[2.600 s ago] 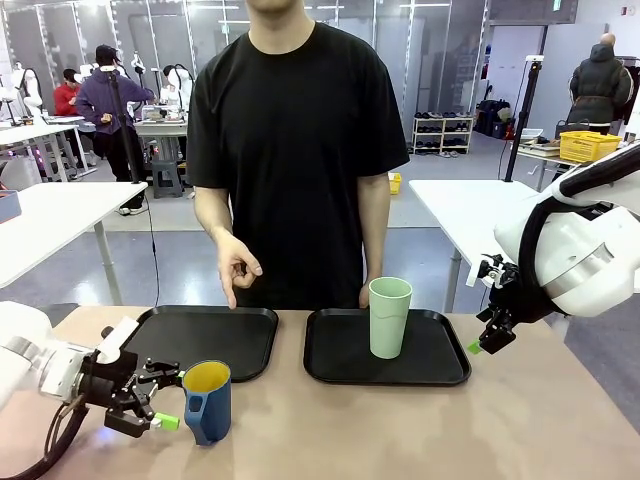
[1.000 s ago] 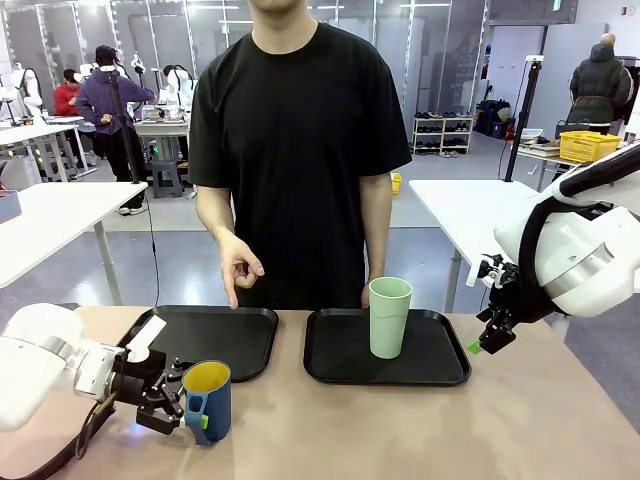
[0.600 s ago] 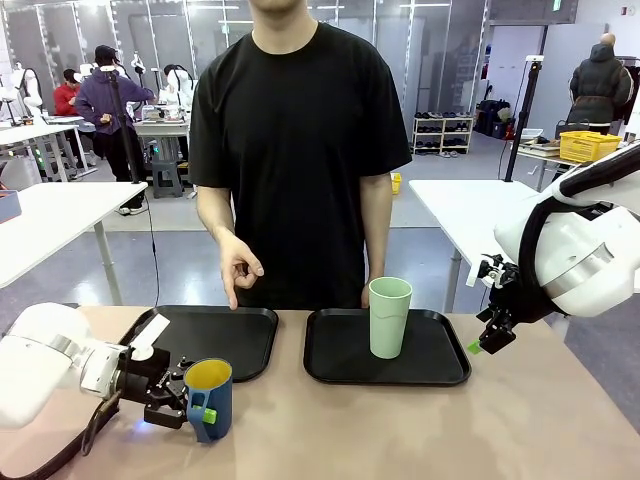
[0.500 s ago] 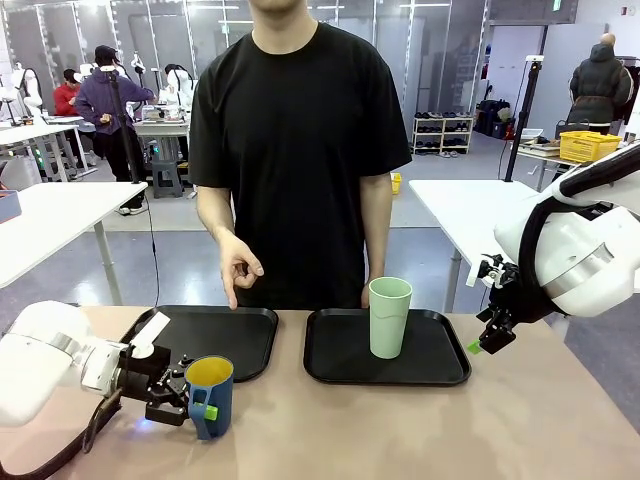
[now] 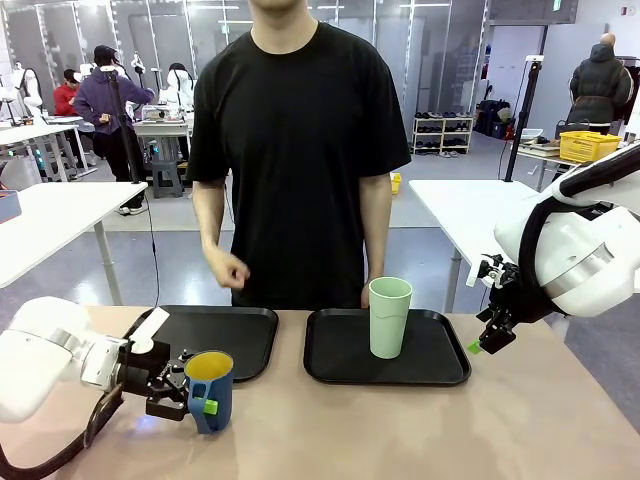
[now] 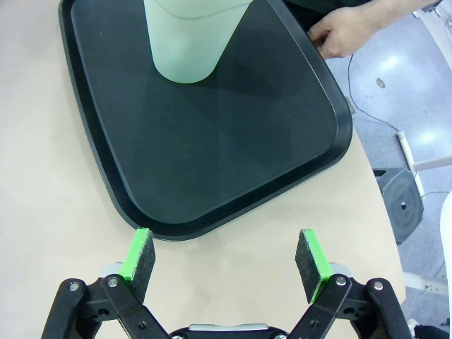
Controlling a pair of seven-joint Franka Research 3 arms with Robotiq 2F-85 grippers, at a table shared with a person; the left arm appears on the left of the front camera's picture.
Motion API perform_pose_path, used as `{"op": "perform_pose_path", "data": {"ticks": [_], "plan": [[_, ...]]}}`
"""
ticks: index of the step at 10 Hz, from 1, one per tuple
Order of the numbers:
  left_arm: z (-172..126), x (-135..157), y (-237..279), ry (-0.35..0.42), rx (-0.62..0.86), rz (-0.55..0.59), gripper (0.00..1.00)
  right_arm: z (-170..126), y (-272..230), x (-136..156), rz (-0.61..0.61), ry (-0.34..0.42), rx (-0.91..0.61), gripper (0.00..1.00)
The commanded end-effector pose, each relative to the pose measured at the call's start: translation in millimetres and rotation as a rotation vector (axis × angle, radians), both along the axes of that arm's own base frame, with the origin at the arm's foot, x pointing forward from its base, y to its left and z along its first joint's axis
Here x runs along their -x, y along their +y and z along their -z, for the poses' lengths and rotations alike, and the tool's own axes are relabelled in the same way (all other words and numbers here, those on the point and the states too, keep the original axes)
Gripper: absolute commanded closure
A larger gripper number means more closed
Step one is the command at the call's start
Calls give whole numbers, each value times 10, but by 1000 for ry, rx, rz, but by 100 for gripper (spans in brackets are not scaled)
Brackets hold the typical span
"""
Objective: Sort and store the cups by type.
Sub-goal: Pick up the Handle plastic cup and place it into the empty Flat Tray.
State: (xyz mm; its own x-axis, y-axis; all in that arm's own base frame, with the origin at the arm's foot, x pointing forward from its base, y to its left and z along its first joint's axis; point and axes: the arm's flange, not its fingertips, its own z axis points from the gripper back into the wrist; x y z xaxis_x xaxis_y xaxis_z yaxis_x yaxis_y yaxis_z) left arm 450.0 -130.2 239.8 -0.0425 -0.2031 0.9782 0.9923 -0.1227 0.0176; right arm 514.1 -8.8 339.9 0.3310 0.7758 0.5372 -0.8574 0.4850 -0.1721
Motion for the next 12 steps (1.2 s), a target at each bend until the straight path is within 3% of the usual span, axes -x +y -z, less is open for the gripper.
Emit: {"op": "perform_pose_path", "data": {"ticks": [1,2,4,7,8,12], "plan": [[-344,196,84,-79,60,2,57,2,3,-20,6,-9,-10,0],[-557,222,130,-94,64,21,57,2,3,-20,6,-9,-10,0],[-714,219,220,-97,50,23,57,2,3,-20,6,-9,-10,0],[-749,241,301,-118,-37,6,57,2,3,-20,6,-9,-10,0],[-754,173,232,-115,37,3,57,2,3,-20,6,-9,-10,0],[-754,173,232,-115,37,3,57,2,3,-20,6,-9,-10,0]]}}
